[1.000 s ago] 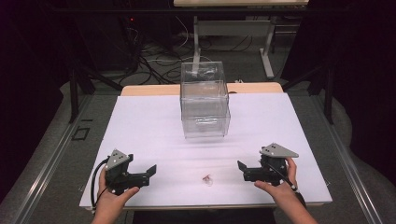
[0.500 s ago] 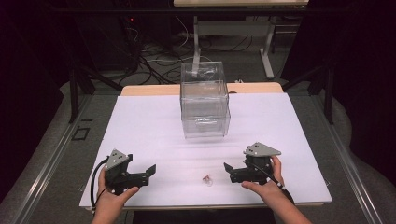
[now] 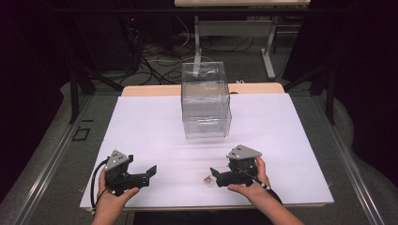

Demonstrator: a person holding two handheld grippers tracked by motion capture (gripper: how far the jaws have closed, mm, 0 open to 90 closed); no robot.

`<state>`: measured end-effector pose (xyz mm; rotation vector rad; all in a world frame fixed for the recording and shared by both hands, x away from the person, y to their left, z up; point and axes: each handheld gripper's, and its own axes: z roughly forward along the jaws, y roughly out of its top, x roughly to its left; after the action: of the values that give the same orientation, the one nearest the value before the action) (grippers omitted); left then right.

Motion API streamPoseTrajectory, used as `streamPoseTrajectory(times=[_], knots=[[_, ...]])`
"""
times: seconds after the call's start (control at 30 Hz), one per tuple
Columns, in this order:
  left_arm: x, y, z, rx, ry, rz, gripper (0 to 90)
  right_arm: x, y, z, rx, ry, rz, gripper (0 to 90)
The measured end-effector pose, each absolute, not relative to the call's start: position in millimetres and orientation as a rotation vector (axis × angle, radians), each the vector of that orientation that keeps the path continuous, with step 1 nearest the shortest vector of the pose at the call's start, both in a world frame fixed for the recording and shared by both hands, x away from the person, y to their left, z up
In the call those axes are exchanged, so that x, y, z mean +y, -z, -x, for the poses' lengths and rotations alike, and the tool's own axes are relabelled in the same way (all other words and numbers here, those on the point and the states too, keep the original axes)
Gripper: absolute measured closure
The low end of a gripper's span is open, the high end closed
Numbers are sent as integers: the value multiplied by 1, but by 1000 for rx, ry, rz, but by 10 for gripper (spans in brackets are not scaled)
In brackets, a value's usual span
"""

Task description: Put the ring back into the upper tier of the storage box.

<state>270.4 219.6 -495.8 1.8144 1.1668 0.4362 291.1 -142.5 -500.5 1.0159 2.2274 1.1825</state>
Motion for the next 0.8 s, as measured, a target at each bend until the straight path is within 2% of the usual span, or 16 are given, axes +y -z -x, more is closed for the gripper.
streamPoseTrajectory(times=[0.17,0.37,0.57,0.8], knots=[[220,496,-271,1163,-441,-1820,15,-135,505,-292,2251,-1176,-1012,27],[220,496,-271,1163,-441,-1820,15,-124,513,-292,2269,-1168,-1011,142],[220,496,-271,1169,-437,-1815,15,-117,520,-294,2313,-1156,-1026,167],[221,496,-271,1171,-432,-1818,15,-111,528,-293,2348,-1122,-1040,241]])
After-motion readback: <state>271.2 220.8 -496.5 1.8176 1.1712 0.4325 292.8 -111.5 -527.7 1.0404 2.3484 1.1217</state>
